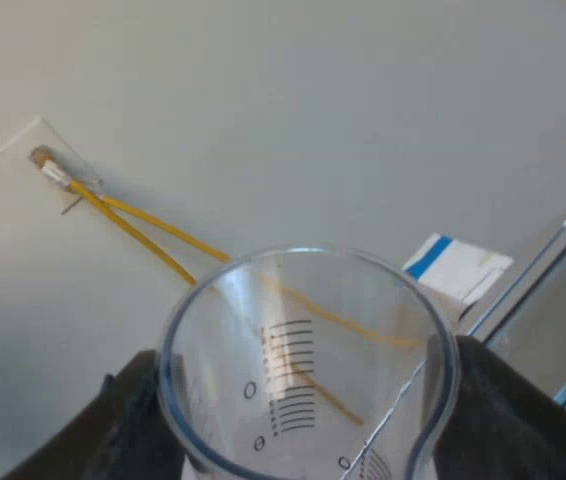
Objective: Pour the beans into the coffee machine
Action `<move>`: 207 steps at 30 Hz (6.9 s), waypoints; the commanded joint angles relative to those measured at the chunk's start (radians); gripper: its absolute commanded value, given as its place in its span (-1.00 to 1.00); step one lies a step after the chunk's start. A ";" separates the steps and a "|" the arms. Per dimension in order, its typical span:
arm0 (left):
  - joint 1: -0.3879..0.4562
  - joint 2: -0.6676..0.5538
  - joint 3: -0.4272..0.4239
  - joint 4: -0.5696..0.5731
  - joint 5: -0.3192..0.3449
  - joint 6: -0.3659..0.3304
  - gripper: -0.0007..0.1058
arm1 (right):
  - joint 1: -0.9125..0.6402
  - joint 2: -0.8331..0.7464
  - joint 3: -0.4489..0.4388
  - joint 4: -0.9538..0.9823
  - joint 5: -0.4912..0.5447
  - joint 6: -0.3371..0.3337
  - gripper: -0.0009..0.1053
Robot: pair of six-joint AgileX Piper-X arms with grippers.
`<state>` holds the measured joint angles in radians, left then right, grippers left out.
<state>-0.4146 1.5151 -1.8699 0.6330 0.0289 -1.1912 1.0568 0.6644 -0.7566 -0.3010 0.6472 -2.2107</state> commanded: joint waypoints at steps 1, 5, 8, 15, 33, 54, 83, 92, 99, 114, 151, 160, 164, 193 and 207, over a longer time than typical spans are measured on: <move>-0.023 0.010 -0.009 -0.014 -0.021 0.057 -0.48 | -0.005 -0.006 -0.011 -0.011 0.003 0.023 0.14; -0.060 0.026 -0.009 -0.019 -0.065 0.193 -0.48 | -0.005 -0.006 -0.011 -0.011 0.003 0.035 0.14; -0.071 0.031 -0.009 -0.019 -0.077 0.267 -0.48 | -0.005 -0.006 -0.011 -0.011 0.003 0.035 0.14; -0.100 0.043 -0.009 -0.019 -0.085 0.564 -0.48 | -0.005 -0.006 -0.011 -0.011 0.003 0.035 0.14; -0.103 0.068 -0.007 -0.019 -0.078 1.122 -0.48 | -0.005 -0.006 -0.011 -0.011 0.003 0.035 0.14; -0.103 0.068 -0.007 -0.024 -0.002 1.445 -0.48 | -0.005 -0.006 -0.011 -0.011 0.003 0.035 0.14; -0.103 0.068 -0.007 -0.092 -0.091 1.072 -0.48 | -0.005 -0.006 -0.011 -0.011 0.003 0.035 0.14; -0.103 0.059 -0.007 -0.087 -0.357 0.415 -0.49 | -0.005 -0.006 -0.011 -0.011 0.003 0.035 0.14; -0.103 0.020 -0.009 -0.031 -0.385 0.066 -0.49 | -0.005 -0.006 -0.011 -0.011 -0.016 0.035 0.14; -0.035 -0.115 -0.005 0.170 -0.271 -0.226 -0.49 | -0.005 -0.001 -0.011 0.007 -0.144 0.035 0.14; 0.564 -0.735 0.928 -0.085 0.255 -0.435 -0.49 | 0.082 0.269 -0.035 0.368 -0.532 0.358 0.14; 0.564 -0.739 1.138 -0.272 0.321 -0.487 -0.49 | 0.133 0.345 0.076 0.134 -0.465 0.400 0.14; 0.564 -0.739 1.228 -0.366 0.321 -0.487 -0.49 | 0.133 0.399 0.120 0.020 -0.459 0.400 0.14; 0.566 -0.408 1.451 -0.957 0.260 -0.508 -0.49 | 0.133 0.592 0.124 -0.190 -0.364 0.400 0.14; 0.566 -0.223 1.451 -1.066 0.260 -0.539 -0.49 | 0.133 0.592 0.124 -0.190 -0.352 0.388 0.14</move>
<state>0.1515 1.2783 -0.4187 -0.4138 0.2828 -1.7187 1.1899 1.2548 -0.6288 -0.4833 0.2887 -1.8134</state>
